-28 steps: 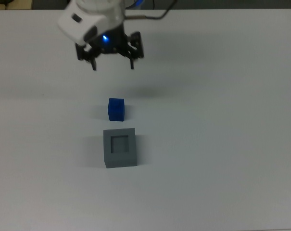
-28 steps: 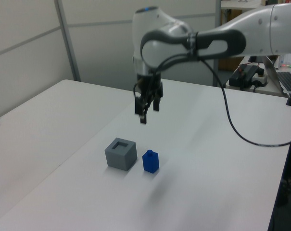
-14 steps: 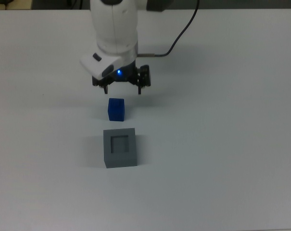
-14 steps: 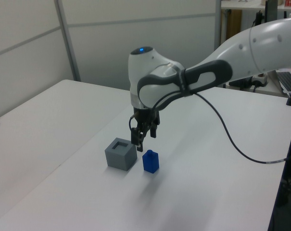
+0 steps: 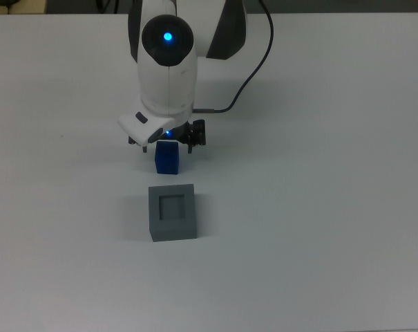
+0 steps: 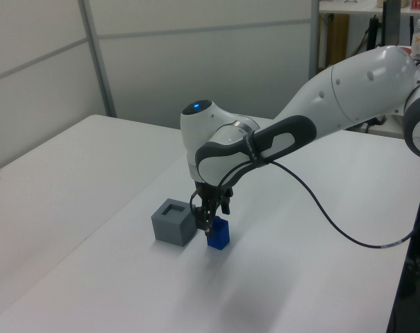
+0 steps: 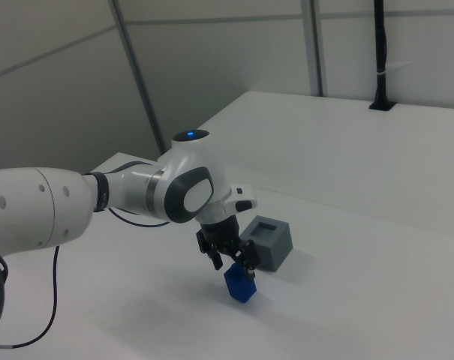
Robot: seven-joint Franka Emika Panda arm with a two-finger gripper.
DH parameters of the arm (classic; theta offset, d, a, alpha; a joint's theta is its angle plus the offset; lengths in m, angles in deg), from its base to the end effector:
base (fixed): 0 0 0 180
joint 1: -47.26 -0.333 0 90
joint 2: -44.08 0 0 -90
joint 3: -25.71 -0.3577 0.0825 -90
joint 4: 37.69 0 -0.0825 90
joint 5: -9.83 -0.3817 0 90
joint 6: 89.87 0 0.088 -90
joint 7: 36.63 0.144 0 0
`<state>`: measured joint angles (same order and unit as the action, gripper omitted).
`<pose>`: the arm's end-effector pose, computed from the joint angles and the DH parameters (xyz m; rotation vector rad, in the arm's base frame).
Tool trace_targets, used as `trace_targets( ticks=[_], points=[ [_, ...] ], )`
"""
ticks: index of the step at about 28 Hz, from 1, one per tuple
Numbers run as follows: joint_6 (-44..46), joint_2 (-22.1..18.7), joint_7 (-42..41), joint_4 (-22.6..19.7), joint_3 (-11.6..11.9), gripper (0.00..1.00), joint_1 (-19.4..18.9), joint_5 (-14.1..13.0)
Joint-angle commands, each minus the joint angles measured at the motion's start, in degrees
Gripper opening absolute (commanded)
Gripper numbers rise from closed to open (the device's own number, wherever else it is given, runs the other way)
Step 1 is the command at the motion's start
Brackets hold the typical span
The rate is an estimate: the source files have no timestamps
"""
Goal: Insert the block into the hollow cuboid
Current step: 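Close the gripper around the blue block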
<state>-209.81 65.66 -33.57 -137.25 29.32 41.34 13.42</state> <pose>0.6622 0.0253 0.3634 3.0632 0.0351 -0.0258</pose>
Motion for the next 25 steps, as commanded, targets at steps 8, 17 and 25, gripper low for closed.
trace_targets(
  ticks=[8,17,25],
  points=[
    [-0.8,0.3,0.8,-0.2,0.7,0.00,-0.8,1.4],
    [0.3,-0.2,1.1,1.9,0.6,0.00,-0.8,1.1],
    [6.8,-3.3,0.6,6.2,0.7,0.00,-0.5,0.2]
  ],
)
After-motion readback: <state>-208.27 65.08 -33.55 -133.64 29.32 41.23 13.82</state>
